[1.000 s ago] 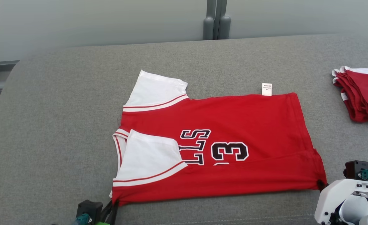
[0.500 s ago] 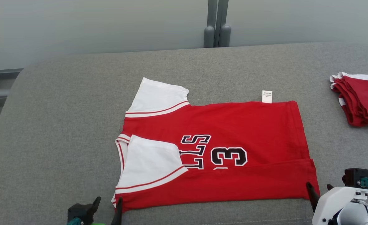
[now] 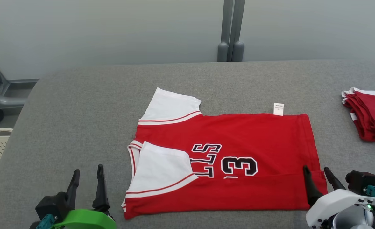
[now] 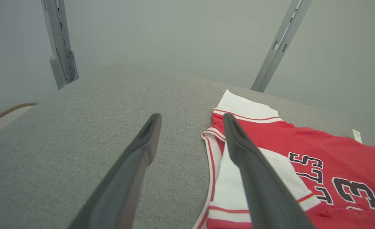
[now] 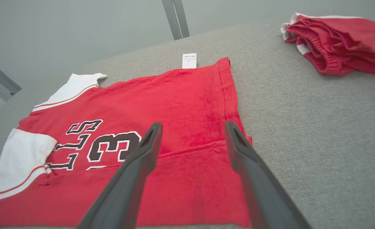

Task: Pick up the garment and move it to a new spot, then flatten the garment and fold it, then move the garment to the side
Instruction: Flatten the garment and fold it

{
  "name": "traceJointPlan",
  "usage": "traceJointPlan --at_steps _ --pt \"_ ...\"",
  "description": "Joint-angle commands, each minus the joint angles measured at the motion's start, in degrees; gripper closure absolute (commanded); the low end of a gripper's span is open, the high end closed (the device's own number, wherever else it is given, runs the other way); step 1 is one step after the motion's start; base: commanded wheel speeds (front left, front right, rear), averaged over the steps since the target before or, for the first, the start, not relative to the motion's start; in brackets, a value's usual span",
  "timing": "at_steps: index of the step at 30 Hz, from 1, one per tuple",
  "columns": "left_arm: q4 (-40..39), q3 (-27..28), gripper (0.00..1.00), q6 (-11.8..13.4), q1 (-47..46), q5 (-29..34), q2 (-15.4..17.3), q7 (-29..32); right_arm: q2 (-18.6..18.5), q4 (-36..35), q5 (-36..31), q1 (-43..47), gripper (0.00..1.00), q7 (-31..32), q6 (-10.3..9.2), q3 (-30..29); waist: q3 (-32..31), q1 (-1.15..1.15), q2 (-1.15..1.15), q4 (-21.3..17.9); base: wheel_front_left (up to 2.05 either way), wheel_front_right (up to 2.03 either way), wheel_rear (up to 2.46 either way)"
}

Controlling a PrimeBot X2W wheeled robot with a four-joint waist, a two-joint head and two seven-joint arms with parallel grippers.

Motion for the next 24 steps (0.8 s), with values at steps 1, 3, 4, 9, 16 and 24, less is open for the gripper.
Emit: traceJointPlan --at_steps 1,3,4,9,16,24 --pt "-1.53 0.71 0.00 0.14 -0.70 1.65 -0.41 -0.27 -0.06 0.92 1.12 -1.19 0.00 -2.12 -0.01 1.00 -0.81 0.00 0.00 0.33 0.00 0.00 0.00" --pt "-2.08 1.10 0.00 0.15 -0.58 2.60 -0.37 -0.26 -0.08 1.57 2.18 -1.45 0.00 -2.70 -0.01 1.86 -1.02 0.00 0.00 0.29 0.00 0.00 0.00" --pt "-2.64 1.58 0.00 0.25 -0.35 3.12 -0.65 -0.24 -0.08 1.95 3.51 -1.97 0.00 -3.90 -0.01 2.66 -1.22 0.00 0.00 0.20 0.00 0.00 0.00" --pt "-2.70 1.34 0.00 -0.46 0.72 6.70 -0.75 -0.26 -0.10 4.18 2.72 -3.52 0.00 -6.43 -0.01 7.37 -2.49 0.00 0.00 0.09 0.00 0.00 0.00" --pt "0.27 -0.24 0.00 -0.16 0.94 9.20 0.59 0.06 -0.09 4.09 -0.04 -4.66 0.00 -7.85 -0.01 10.05 -4.11 0.00 0.00 0.30 0.00 0.00 0.00" --pt "2.55 0.50 0.00 0.59 2.88 8.18 0.96 0.13 -0.09 2.97 -1.46 -3.83 0.00 -7.19 -0.01 11.69 -5.37 0.00 0.00 0.23 0.00 0.00 0.00"
